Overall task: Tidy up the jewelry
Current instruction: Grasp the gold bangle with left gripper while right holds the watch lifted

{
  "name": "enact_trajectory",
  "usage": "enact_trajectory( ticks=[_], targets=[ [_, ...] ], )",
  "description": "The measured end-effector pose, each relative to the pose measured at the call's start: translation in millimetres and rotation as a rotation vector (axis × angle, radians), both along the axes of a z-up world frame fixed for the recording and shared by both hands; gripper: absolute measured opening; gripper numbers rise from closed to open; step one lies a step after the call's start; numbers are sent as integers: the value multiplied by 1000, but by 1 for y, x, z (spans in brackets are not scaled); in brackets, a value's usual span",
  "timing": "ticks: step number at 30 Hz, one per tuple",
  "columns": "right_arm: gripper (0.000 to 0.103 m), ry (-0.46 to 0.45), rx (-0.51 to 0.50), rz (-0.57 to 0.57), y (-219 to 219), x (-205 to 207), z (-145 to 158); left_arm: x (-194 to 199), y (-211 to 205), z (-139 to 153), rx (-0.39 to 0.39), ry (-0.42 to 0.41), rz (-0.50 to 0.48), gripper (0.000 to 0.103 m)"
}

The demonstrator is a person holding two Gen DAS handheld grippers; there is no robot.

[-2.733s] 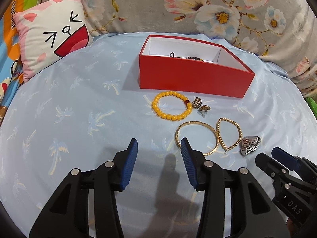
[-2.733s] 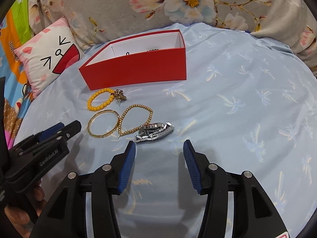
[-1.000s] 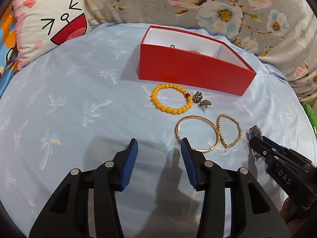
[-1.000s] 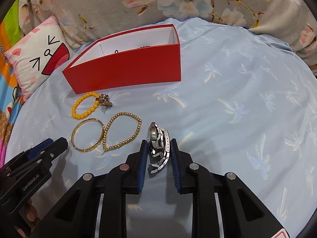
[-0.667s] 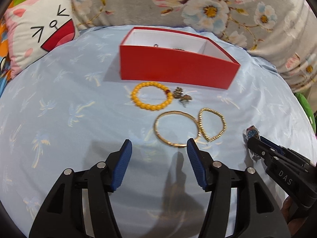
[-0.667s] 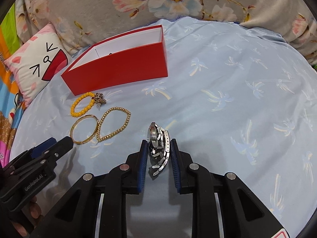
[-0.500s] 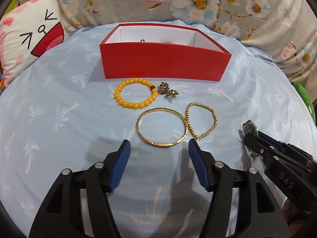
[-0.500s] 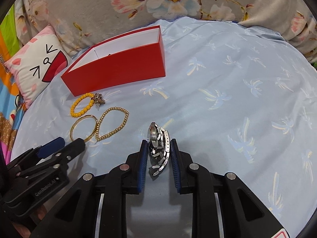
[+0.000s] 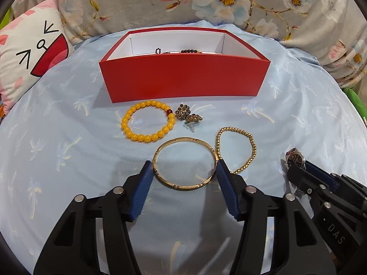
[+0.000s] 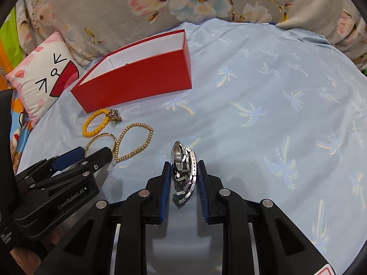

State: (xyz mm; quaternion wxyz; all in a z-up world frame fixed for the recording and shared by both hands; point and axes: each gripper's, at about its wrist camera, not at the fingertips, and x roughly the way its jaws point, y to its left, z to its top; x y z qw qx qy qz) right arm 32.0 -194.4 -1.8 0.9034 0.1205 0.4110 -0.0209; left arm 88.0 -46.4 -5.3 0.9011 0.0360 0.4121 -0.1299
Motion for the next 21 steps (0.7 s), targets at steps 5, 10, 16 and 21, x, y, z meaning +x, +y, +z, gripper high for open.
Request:
enact_trajectory(
  ticks=[5, 10, 16, 21],
  targets=[
    [22, 0, 2, 0, 0, 0, 0, 1, 3, 1, -13, 3, 2, 22],
    [22, -1, 2, -2, 1, 0, 0, 1, 6, 2, -34, 10, 8, 24],
    [22, -2, 7, -6, 0, 1, 1, -7, -1, 12, -29, -39, -20, 58],
    [22, 1, 14, -18, -5, -3, 2, -5, -21, 6, 18, -20, -68, 63]
  ],
)
